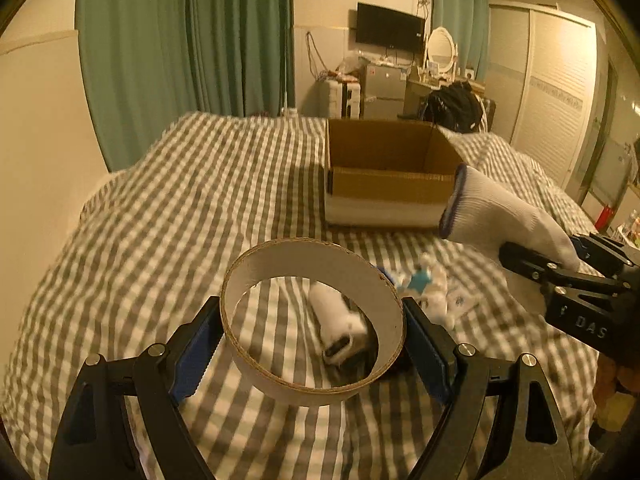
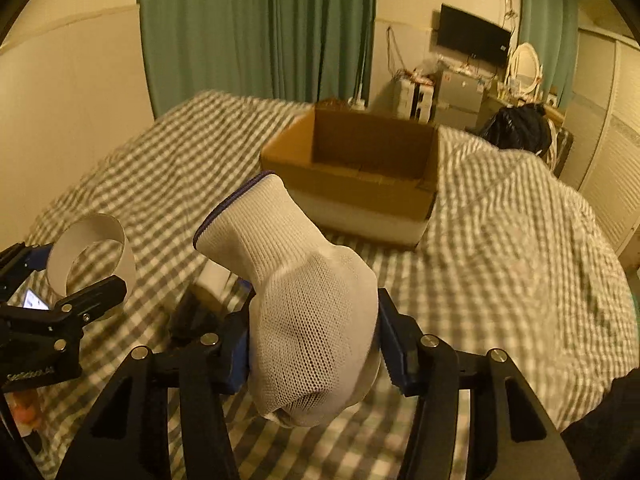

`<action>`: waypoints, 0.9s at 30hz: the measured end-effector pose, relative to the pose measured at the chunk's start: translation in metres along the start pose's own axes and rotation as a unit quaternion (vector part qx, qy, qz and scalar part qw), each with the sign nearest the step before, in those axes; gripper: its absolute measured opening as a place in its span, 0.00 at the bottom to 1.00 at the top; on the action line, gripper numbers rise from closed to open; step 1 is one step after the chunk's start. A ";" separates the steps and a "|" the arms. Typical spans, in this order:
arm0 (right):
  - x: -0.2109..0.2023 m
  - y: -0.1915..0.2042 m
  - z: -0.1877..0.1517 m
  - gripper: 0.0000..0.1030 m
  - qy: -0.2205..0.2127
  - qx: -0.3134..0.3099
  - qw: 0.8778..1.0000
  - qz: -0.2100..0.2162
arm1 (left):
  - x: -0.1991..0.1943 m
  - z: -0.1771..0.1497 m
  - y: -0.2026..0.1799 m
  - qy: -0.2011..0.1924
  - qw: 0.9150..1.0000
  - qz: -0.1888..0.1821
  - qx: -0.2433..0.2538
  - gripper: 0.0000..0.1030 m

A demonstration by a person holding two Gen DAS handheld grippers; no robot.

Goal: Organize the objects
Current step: 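Grasp the tape roll with the left tool while the right tool grasps the white glove, then drop the tape roll into the box with the left tool while the right tool drops the glove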

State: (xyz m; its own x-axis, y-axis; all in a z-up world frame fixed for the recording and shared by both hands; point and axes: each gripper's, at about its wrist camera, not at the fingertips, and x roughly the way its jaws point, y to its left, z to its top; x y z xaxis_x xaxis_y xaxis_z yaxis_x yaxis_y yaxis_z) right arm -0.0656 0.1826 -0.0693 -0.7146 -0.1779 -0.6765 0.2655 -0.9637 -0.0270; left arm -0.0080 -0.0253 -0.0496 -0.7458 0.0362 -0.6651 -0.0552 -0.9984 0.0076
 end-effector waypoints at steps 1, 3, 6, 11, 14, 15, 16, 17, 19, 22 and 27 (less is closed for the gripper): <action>-0.004 -0.002 0.005 0.51 -0.006 0.000 1.000 -0.001 | 0.000 0.005 0.000 -0.004 1.000 0.000 0.000 0.85; -0.008 -0.007 0.015 0.51 -0.015 0.002 1.000 0.001 | 0.000 0.018 0.000 -0.014 1.000 -0.001 -0.001 0.85; -0.011 -0.011 0.030 0.51 -0.025 0.000 1.000 -0.007 | 0.001 0.043 -0.002 -0.036 0.999 0.005 0.007 0.85; -0.015 -0.019 0.057 0.51 -0.049 -0.006 0.999 -0.011 | 0.009 0.080 -0.011 -0.071 0.997 0.008 0.021 0.85; -0.014 -0.026 0.079 0.51 -0.063 -0.005 0.998 -0.014 | 0.019 0.100 -0.017 -0.081 0.996 0.007 0.024 0.85; -0.012 -0.029 0.087 0.51 -0.068 -0.004 0.998 -0.015 | 0.024 0.107 -0.019 -0.085 0.996 0.006 0.025 0.85; -0.011 -0.031 0.093 0.51 -0.072 -0.004 0.997 -0.016 | 0.030 0.115 -0.022 -0.088 0.996 0.004 0.026 0.85; -0.009 -0.033 0.099 0.51 -0.075 -0.003 0.997 -0.017 | 0.036 0.121 -0.024 -0.090 0.996 0.003 0.027 0.85; -0.002 -0.039 0.113 0.51 -0.083 0.000 0.996 -0.020 | 0.052 0.134 -0.030 -0.092 0.995 0.002 0.031 0.85; 0.013 -0.046 0.133 0.51 -0.090 0.000 0.996 -0.023 | 0.077 0.150 -0.039 -0.095 0.995 0.002 0.041 0.85; 0.045 -0.059 0.163 0.51 -0.098 0.009 0.995 -0.024 | 0.117 0.174 -0.050 -0.097 0.994 -0.013 0.050 0.85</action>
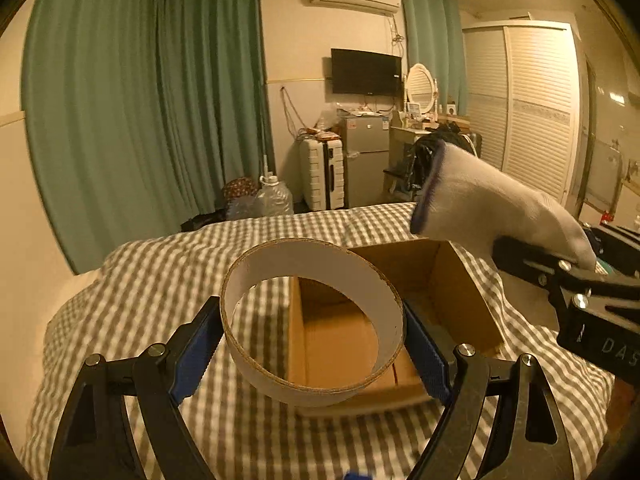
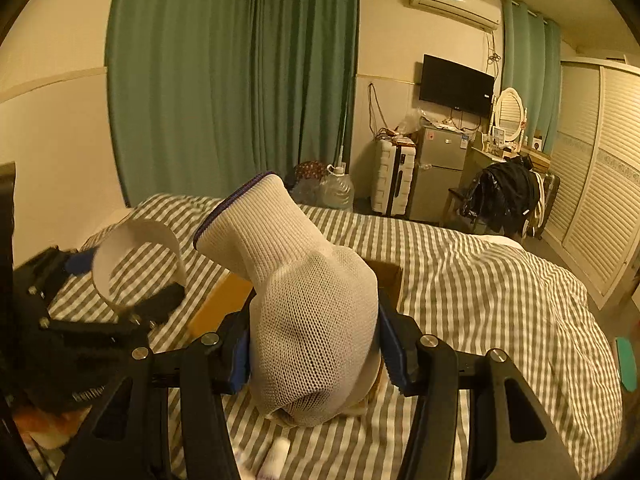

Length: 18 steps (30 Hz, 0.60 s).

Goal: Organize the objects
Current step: 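Drop the tape roll into the box with the left tool while the right tool drops the glove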

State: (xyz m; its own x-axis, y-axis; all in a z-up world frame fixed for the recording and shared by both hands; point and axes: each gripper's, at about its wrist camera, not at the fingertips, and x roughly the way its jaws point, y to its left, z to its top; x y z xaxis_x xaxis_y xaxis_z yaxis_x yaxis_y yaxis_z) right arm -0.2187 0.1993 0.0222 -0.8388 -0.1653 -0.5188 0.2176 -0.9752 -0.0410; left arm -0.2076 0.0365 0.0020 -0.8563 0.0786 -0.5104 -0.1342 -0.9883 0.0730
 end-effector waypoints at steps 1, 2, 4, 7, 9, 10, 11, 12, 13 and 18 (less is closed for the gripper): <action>0.007 -0.003 0.004 0.51 -0.001 0.003 1.000 -0.002 | 0.011 0.002 -0.002 0.001 1.000 -0.002 0.004 0.85; 0.013 -0.005 0.007 0.51 -0.003 0.006 1.000 -0.003 | 0.020 0.004 -0.003 0.003 1.000 -0.005 0.007 0.85; 0.030 -0.011 0.012 0.51 -0.003 0.013 1.000 -0.007 | 0.040 0.005 -0.007 0.010 1.000 -0.012 0.014 0.85; 0.057 -0.020 0.015 0.51 0.006 0.023 1.000 -0.007 | 0.067 0.003 -0.010 0.025 0.999 -0.024 0.019 0.85; 0.077 -0.026 0.012 0.51 0.018 0.029 0.999 -0.006 | 0.083 0.000 -0.012 0.038 0.999 -0.033 0.019 0.85; 0.084 -0.027 0.011 0.51 0.023 0.031 0.999 -0.005 | 0.089 -0.001 -0.013 0.043 0.998 -0.035 0.019 0.85; 0.091 -0.029 0.008 0.51 0.029 0.034 0.999 -0.004 | 0.094 -0.002 -0.014 0.047 0.998 -0.036 0.020 0.85; 0.099 -0.031 0.004 0.51 0.037 0.037 0.999 -0.005 | 0.099 -0.005 -0.014 0.052 0.998 -0.038 0.020 0.85; 0.108 -0.032 0.000 0.51 0.048 0.040 0.998 -0.006 | 0.102 -0.008 -0.014 0.057 0.997 -0.041 0.021 0.85; 0.116 -0.041 -0.018 0.54 0.066 0.056 0.996 0.002 | 0.109 -0.016 -0.018 0.070 0.996 -0.045 0.026 0.86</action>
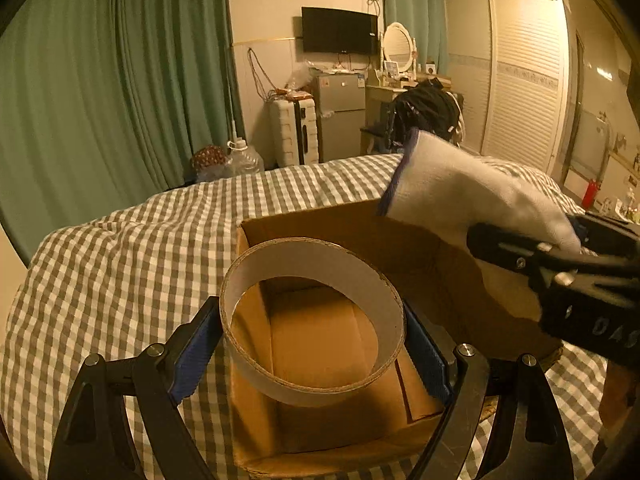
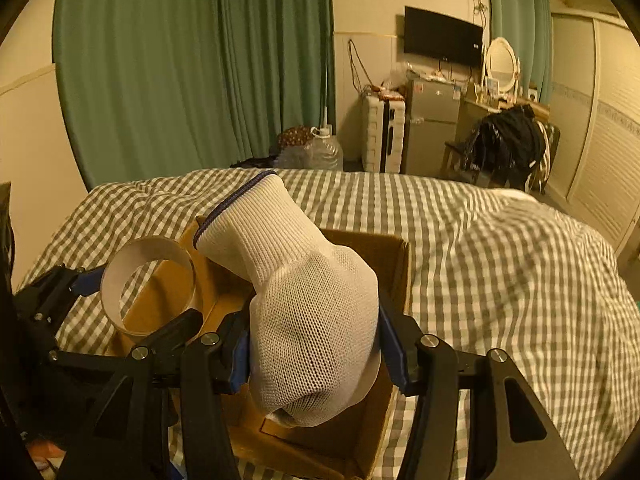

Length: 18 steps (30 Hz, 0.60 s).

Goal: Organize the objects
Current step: 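Drop the tape roll into the box with the left tool while the right tool drops the glove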

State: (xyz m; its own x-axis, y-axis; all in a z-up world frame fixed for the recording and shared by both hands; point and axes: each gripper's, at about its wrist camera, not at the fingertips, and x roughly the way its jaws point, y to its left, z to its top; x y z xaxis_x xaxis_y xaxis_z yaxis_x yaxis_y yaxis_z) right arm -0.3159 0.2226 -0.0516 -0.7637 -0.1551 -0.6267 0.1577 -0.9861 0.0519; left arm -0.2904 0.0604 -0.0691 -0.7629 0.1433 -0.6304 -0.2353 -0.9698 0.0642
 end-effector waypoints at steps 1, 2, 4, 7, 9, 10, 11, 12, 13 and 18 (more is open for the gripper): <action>0.000 -0.004 0.000 0.57 -0.001 0.005 1.000 0.003 | -0.002 -0.001 -0.001 0.001 1.000 -0.002 0.001 0.88; -0.002 -0.006 0.000 0.64 -0.002 0.010 1.000 0.009 | -0.004 -0.002 -0.003 0.001 1.000 0.000 0.002 0.91; -0.009 -0.010 -0.002 0.75 -0.014 0.016 1.000 0.013 | -0.013 -0.001 -0.006 -0.009 1.000 0.008 0.002 0.97; -0.028 -0.009 0.001 0.77 -0.036 0.021 0.999 0.009 | -0.030 -0.002 -0.006 -0.016 1.000 0.008 0.000 0.97; -0.039 -0.008 0.003 0.77 -0.040 0.024 0.999 0.007 | -0.045 -0.003 -0.005 -0.021 1.000 0.008 -0.005 0.97; -0.046 -0.008 0.004 0.77 -0.042 0.026 0.999 0.006 | -0.054 -0.003 -0.004 -0.024 1.000 0.008 -0.008 0.97; -0.053 -0.009 0.004 0.77 -0.044 0.027 0.999 0.006 | -0.062 -0.003 -0.003 -0.027 1.000 0.008 -0.012 0.97; -0.063 -0.009 0.004 0.77 -0.048 0.027 0.998 0.007 | -0.072 -0.005 -0.001 -0.030 0.999 0.007 -0.015 0.97; -0.071 -0.008 0.004 0.77 -0.050 0.025 0.998 0.006 | -0.080 -0.004 -0.001 -0.032 0.999 0.008 -0.017 0.97; -0.123 0.002 0.003 0.77 -0.070 0.007 0.997 -0.003 | -0.125 -0.001 -0.004 -0.045 0.999 0.020 -0.018 0.97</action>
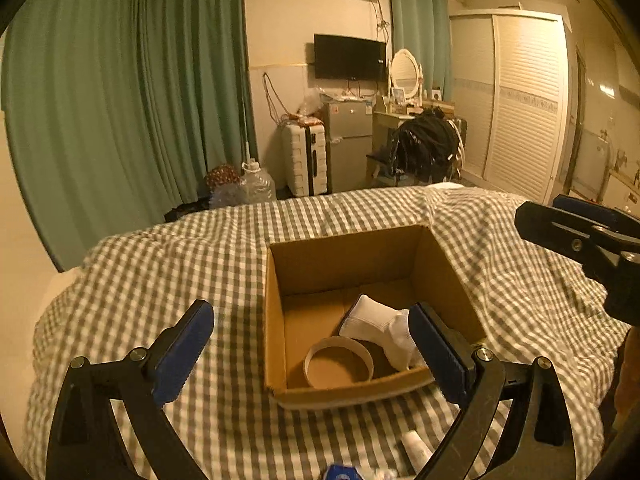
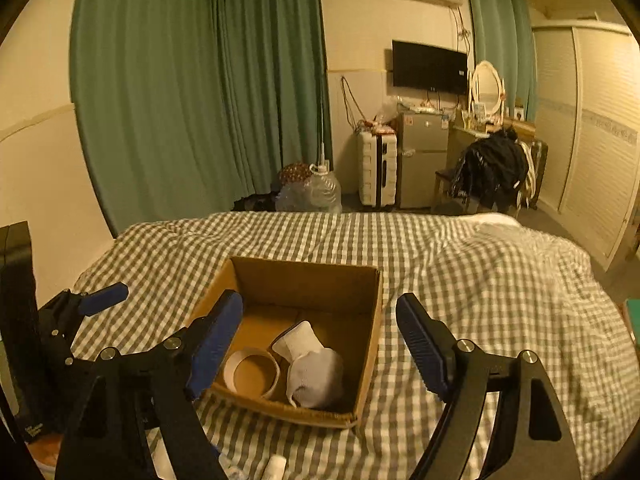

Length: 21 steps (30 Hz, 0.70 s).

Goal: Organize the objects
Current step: 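Drop the tape roll into the box with the left tool while the right tool drops the glove, then grasp the black cup with the left tool while the right tool grasps the plush toy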

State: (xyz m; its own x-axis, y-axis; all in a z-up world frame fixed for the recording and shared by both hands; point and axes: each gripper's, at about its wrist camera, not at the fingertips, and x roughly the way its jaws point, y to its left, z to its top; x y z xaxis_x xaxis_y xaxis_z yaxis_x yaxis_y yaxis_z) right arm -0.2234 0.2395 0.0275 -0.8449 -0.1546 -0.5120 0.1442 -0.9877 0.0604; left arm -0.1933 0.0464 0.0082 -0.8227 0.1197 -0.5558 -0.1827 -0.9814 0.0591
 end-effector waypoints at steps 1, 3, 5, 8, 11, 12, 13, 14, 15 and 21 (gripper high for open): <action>-0.010 0.003 0.001 0.77 -0.004 -0.003 1.000 0.000 | -0.007 0.000 -0.001 -0.003 1.000 0.001 0.000 0.97; -0.034 0.011 0.002 0.77 -0.014 -0.012 1.000 0.002 | -0.028 0.000 0.000 -0.009 1.000 0.006 0.002 0.97; -0.052 0.017 0.005 0.77 -0.020 -0.019 1.000 0.003 | -0.044 0.000 -0.001 -0.014 1.000 0.010 0.002 0.97; -0.080 0.027 0.002 0.77 -0.028 -0.031 0.999 0.001 | -0.068 -0.009 0.000 -0.018 1.000 0.010 0.004 0.97; -0.101 0.032 -0.008 0.77 -0.029 -0.039 0.999 0.006 | -0.085 -0.027 0.003 -0.018 1.000 0.013 0.004 0.97; -0.107 0.032 -0.015 0.77 -0.027 -0.041 0.999 0.009 | -0.088 -0.034 0.004 -0.015 1.000 0.016 0.001 0.97; -0.110 0.033 -0.021 0.77 -0.025 -0.043 0.999 0.009 | -0.089 -0.043 0.005 -0.008 1.000 0.020 -0.002 0.97; -0.114 0.034 -0.030 0.77 -0.022 -0.045 0.999 0.010 | -0.088 -0.050 0.006 -0.003 1.000 0.023 -0.004 0.97; -0.115 0.035 -0.039 0.77 -0.015 -0.046 0.999 0.011 | -0.087 -0.059 0.006 0.005 1.000 0.028 -0.006 0.98; -0.091 0.037 -0.095 0.77 0.041 -0.039 0.998 0.022 | -0.066 -0.123 0.005 0.063 0.997 0.032 -0.019 0.97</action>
State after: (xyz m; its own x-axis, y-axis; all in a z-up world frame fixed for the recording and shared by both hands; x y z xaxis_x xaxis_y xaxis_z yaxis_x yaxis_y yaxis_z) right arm -0.0919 0.2192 -0.0052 -0.7926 -0.1923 -0.5786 0.2220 -0.9748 0.0198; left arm -0.0740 0.0157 -0.0567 -0.7567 0.0398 -0.6525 -0.1098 -0.9917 0.0668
